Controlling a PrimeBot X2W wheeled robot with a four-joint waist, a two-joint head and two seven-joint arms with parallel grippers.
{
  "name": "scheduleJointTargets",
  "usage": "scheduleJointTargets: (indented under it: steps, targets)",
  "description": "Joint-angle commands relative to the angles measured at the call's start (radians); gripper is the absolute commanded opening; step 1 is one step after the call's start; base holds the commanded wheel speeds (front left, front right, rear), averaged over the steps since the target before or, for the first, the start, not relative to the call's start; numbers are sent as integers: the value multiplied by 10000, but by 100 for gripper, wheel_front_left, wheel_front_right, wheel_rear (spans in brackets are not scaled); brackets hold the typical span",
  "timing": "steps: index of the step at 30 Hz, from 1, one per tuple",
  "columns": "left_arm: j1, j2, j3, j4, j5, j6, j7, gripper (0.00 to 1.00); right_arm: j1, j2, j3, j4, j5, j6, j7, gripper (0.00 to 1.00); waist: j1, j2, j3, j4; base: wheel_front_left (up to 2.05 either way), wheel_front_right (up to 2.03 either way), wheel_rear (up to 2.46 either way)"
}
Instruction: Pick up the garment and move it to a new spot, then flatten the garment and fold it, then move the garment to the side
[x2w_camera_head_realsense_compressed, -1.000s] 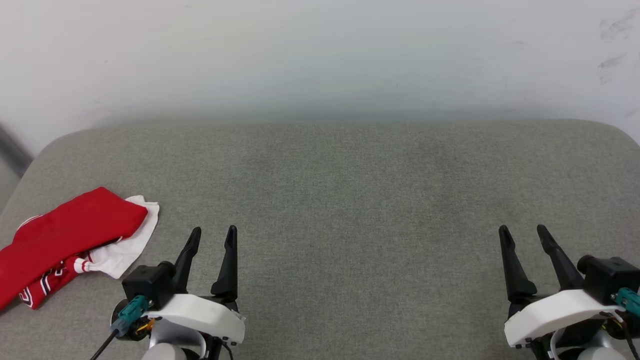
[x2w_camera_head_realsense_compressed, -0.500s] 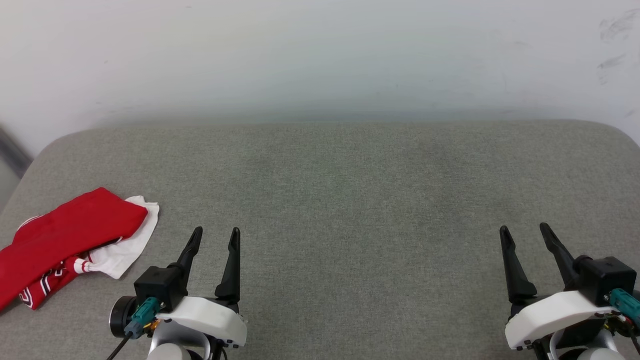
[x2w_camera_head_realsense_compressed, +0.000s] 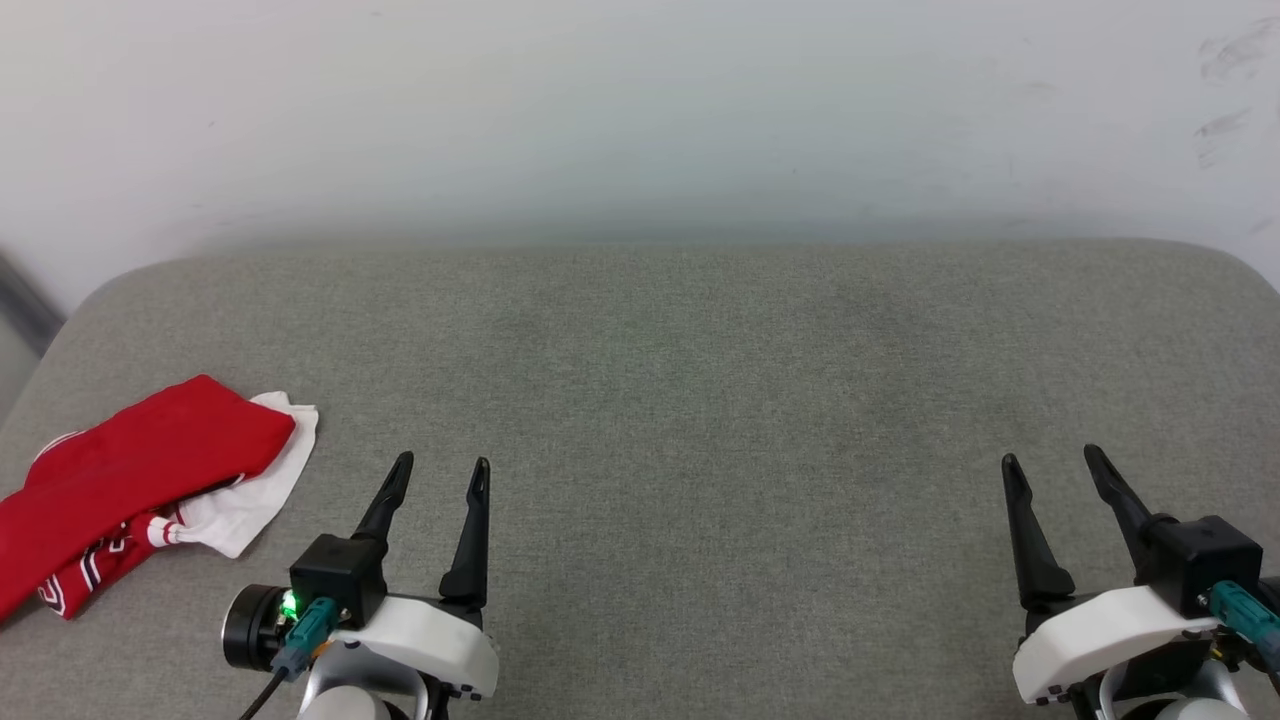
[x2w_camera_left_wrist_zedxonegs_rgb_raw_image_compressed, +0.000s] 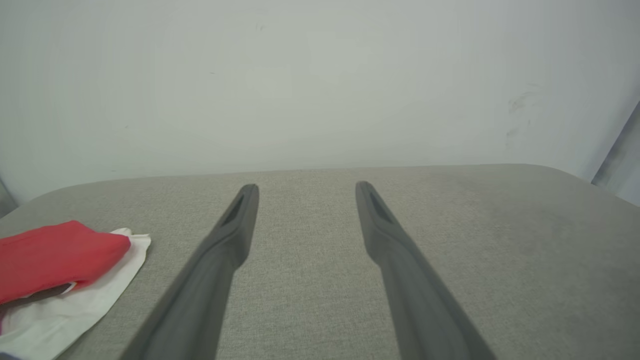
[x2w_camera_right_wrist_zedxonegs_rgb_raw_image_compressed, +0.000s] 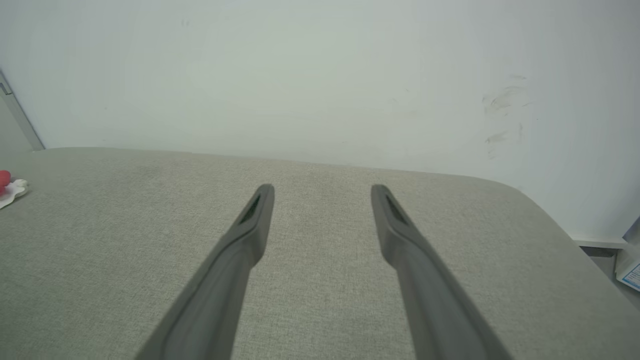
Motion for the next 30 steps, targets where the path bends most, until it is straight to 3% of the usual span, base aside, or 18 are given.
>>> scheduleJointTargets:
  steps: [1, 16, 30]
  targets:
    - [-156, -9, -27, 21, 191, 26, -76, 100, 130, 27, -34, -50, -127, -5, -68, 100, 0, -1, -1, 7, 0, 0, 0]
    - [-196, -32, -10, 102, -260, 45, -81, 100, 55, 28, -118, -42, 115, -3, -200, 100, 0, -1, 37, 368, 0, 0, 0]
    - [-314, 29, 390, 110, -157, 260, -71, 100, -13, 26, 401, -597, 88, -5, -63, 100, 0, -1, 166, 2235, 0, 0, 0]
